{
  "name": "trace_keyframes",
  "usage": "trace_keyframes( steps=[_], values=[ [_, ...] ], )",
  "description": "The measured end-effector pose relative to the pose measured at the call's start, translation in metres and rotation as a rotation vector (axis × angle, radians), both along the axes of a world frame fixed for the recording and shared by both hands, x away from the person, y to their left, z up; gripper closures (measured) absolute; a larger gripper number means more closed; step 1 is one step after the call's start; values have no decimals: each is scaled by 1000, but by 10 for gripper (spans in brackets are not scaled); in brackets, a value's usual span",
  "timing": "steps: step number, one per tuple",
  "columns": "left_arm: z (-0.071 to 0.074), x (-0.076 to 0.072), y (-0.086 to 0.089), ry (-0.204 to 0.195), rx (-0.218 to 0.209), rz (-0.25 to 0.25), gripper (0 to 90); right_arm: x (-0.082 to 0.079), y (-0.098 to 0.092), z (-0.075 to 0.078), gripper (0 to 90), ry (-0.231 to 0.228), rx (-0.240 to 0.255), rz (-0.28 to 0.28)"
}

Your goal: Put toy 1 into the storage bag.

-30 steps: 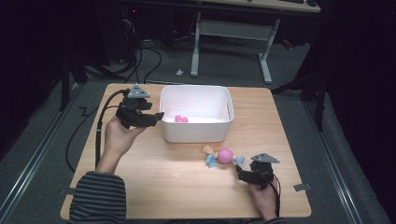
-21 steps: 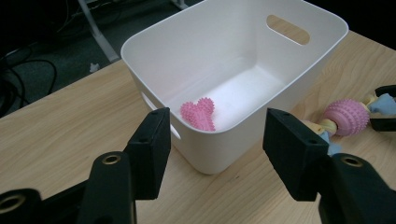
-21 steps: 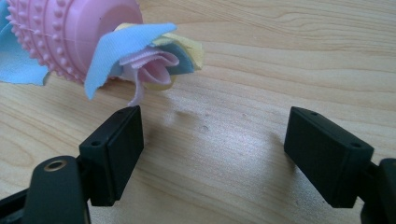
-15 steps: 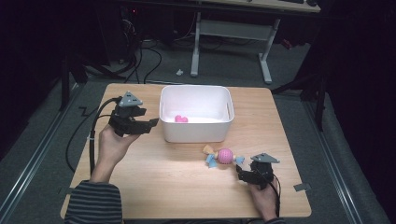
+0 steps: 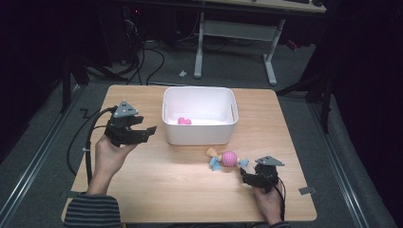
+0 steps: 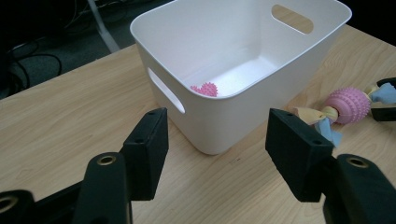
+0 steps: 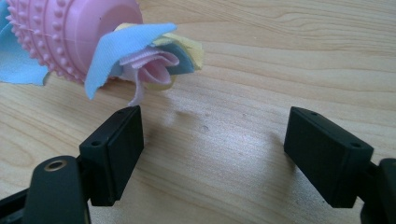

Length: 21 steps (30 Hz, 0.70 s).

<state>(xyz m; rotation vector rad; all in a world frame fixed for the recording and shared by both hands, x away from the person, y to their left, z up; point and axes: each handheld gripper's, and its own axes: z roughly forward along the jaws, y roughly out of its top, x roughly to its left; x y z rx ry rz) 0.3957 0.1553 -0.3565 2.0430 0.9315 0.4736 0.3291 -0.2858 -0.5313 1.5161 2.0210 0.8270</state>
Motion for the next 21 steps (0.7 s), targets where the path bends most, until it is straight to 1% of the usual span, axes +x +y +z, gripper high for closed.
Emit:
trace_keyframes(
  steps=[12,21],
  values=[
    [-12,-7,4,5,-8,9,400,0,0,0,201,0,0,-1],
    [-23,-11,6,24,-18,11,400,0,0,0,201,0,0,-1]
  ],
)
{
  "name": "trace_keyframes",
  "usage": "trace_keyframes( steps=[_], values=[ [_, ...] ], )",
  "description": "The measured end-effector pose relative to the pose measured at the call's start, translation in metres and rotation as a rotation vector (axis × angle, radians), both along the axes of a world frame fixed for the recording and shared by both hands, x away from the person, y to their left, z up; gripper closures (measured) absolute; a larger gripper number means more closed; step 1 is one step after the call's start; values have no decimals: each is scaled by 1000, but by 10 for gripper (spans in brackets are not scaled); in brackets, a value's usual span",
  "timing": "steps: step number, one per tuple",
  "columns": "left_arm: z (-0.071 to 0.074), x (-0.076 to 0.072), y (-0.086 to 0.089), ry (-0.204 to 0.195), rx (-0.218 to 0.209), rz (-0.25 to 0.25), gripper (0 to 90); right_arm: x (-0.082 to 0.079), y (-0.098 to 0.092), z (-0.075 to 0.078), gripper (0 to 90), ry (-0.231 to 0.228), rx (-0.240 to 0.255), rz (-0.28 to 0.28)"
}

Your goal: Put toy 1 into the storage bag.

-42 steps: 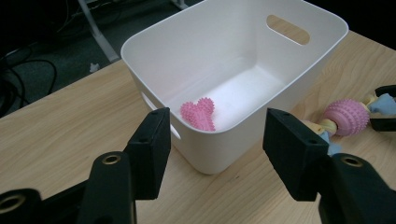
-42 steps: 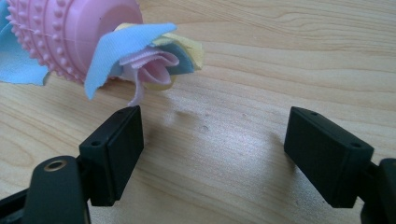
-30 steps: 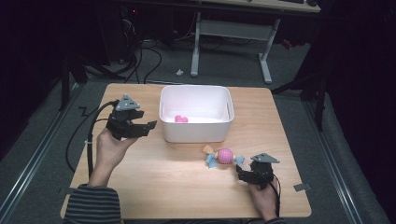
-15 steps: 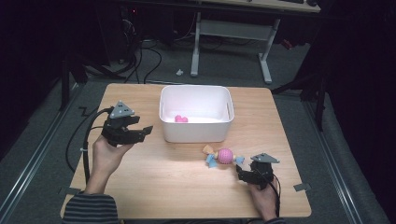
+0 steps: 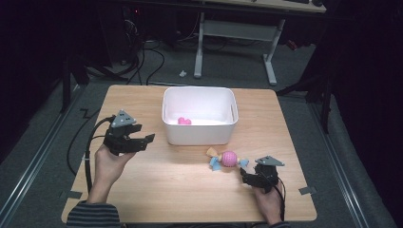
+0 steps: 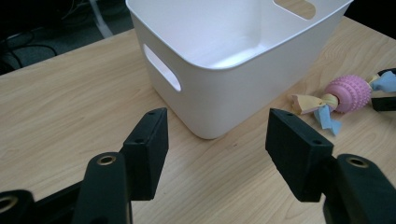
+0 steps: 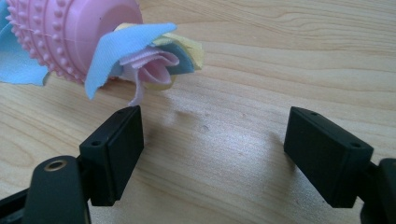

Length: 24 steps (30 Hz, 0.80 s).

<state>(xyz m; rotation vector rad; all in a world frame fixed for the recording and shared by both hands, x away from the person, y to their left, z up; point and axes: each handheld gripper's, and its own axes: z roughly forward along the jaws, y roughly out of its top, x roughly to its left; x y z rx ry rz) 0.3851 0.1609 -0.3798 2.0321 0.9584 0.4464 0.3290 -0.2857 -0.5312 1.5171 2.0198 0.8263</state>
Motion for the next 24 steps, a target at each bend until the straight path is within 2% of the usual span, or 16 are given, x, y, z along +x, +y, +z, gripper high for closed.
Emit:
trace_keyframes(
  steps=[16,24],
  values=[
    [-29,-3,2,54,-35,1,400,0,0,0,201,0,0,0],
    [-38,-5,2,67,-45,5,400,0,0,0,201,0,0,1]
  ],
)
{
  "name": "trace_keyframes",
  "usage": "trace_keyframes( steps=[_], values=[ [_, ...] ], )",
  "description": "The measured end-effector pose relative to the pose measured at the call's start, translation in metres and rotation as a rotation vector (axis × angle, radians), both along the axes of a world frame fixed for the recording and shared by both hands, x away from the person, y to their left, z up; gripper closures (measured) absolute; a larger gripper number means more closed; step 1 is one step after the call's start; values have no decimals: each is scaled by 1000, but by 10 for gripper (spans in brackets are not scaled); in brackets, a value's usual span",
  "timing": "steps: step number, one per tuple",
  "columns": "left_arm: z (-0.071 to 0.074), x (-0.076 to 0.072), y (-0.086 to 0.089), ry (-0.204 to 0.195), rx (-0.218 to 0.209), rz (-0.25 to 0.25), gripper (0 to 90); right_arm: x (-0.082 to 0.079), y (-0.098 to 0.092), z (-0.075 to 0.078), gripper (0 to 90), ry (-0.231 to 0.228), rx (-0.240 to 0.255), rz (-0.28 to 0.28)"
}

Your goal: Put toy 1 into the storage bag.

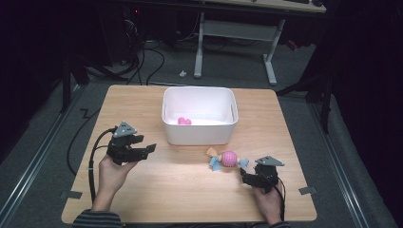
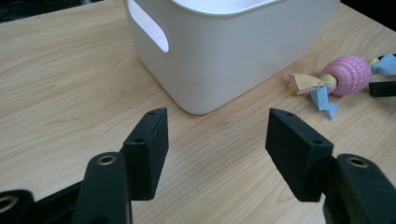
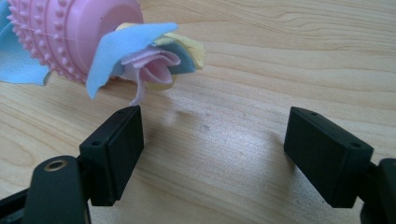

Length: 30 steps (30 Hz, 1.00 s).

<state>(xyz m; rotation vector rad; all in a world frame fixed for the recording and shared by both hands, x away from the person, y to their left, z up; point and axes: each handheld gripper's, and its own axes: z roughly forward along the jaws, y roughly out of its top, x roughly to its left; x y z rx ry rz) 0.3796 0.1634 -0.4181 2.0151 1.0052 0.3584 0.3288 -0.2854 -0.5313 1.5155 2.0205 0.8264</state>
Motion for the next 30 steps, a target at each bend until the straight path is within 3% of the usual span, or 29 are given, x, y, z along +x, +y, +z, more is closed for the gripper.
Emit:
trace_keyframes(
  steps=[9,19,24,30],
  values=[
    [-26,-1,0,51,-17,17,400,0,0,0,201,0,0,1],
    [-43,-1,-3,72,-31,28,400,0,0,0,201,0,0,1],
    [-51,-2,-6,77,-20,34,399,0,0,0,201,0,0,0],
    [-70,-3,-16,58,31,60,402,0,0,0,201,0,0,0]
  ],
)
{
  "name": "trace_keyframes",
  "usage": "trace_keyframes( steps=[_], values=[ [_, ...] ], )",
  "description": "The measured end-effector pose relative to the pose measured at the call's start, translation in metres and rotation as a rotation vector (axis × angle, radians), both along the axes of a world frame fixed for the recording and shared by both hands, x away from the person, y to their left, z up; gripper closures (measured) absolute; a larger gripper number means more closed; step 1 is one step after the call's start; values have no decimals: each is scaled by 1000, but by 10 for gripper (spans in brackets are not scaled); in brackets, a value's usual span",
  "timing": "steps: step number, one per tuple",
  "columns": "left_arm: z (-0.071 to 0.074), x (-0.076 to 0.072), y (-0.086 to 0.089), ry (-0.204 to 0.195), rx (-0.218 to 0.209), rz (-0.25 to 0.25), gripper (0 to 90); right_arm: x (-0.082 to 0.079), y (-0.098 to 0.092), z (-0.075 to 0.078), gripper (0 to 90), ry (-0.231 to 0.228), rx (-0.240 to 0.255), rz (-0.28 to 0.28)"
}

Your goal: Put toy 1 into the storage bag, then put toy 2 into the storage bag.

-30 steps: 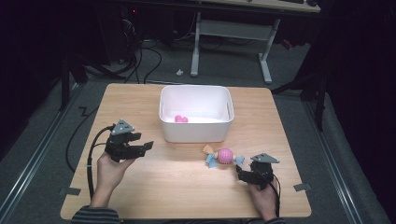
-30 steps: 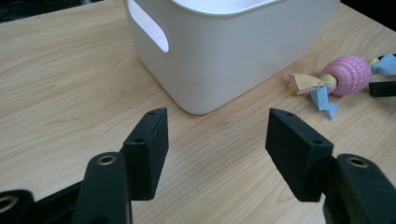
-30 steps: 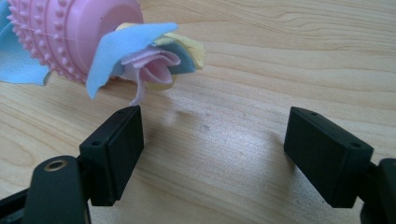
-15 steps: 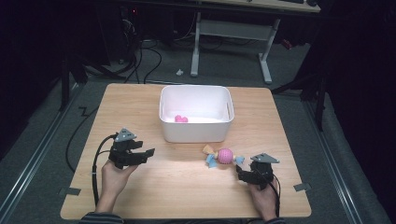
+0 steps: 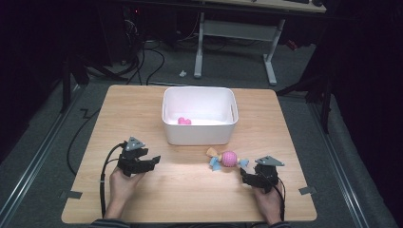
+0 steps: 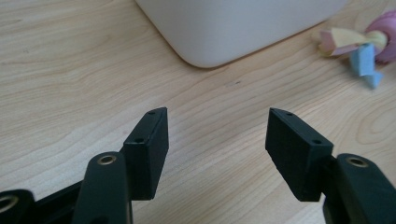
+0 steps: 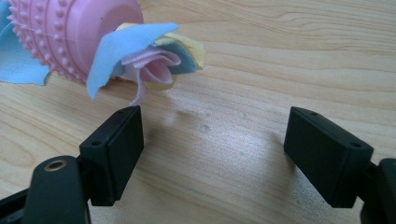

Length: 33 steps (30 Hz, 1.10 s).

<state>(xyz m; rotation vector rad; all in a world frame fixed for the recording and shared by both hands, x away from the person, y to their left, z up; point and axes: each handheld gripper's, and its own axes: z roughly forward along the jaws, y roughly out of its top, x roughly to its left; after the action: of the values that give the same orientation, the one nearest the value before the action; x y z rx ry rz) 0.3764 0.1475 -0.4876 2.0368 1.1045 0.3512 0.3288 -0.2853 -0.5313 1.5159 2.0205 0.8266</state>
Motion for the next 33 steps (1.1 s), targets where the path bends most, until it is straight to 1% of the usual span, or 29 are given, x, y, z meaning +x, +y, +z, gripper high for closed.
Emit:
trace_keyframes(
  steps=[3,6,8,10,14,15,17,22,23,24,27,30,33],
  values=[
    [-10,1,-4,6,7,5,402,0,0,0,201,0,0,0],
    [-17,3,-8,7,1,10,403,0,0,0,201,0,0,0],
    [-20,4,-10,1,14,12,403,0,0,0,201,0,0,0],
    [-23,5,-13,1,14,10,404,0,0,0,201,0,1,0],
    [-27,5,-18,-16,35,12,404,0,0,0,204,0,2,0],
    [-28,5,-20,-15,36,11,404,0,0,0,207,0,1,2],
    [-31,6,-23,-23,60,2,404,0,-1,0,216,-1,4,3],
    [-40,9,-31,-10,99,-20,401,1,-1,0,219,-1,6,3],
    [-41,9,-32,-11,103,-29,399,1,-1,0,219,-1,6,3],
    [-42,8,-34,-23,110,-30,390,0,-1,0,219,-1,6,2],
    [-44,8,-34,-37,99,-28,386,1,-1,0,219,-1,6,3],
    [-48,7,-34,-64,81,-26,360,0,-1,0,218,0,7,3],
    [-48,7,-34,-63,82,-25,349,0,-2,0,208,1,7,24]
  ],
)
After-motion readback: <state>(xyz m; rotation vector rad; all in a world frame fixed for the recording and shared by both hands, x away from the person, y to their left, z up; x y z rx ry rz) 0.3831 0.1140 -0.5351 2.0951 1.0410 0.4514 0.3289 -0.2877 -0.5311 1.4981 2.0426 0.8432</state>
